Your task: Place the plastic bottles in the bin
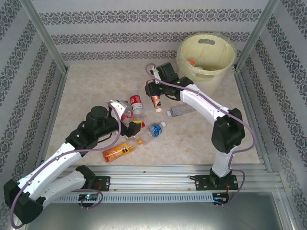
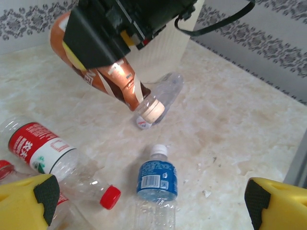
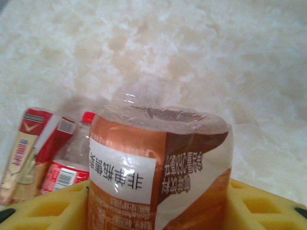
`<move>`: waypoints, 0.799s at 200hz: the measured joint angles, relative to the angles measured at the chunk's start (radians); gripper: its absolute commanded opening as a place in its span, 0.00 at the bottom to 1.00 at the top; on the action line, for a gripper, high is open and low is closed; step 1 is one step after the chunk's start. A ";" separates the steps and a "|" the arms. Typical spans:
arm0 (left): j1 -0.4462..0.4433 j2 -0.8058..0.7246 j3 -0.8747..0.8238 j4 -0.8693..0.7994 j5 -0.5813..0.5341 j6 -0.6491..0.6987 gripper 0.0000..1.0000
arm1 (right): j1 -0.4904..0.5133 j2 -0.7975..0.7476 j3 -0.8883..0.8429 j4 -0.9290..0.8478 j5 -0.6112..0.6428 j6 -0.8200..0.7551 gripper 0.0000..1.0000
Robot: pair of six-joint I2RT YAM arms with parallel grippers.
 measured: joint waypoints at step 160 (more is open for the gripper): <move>0.000 -0.095 -0.225 0.445 0.074 -0.116 1.00 | -0.170 -0.256 0.196 -0.148 0.087 -0.070 0.57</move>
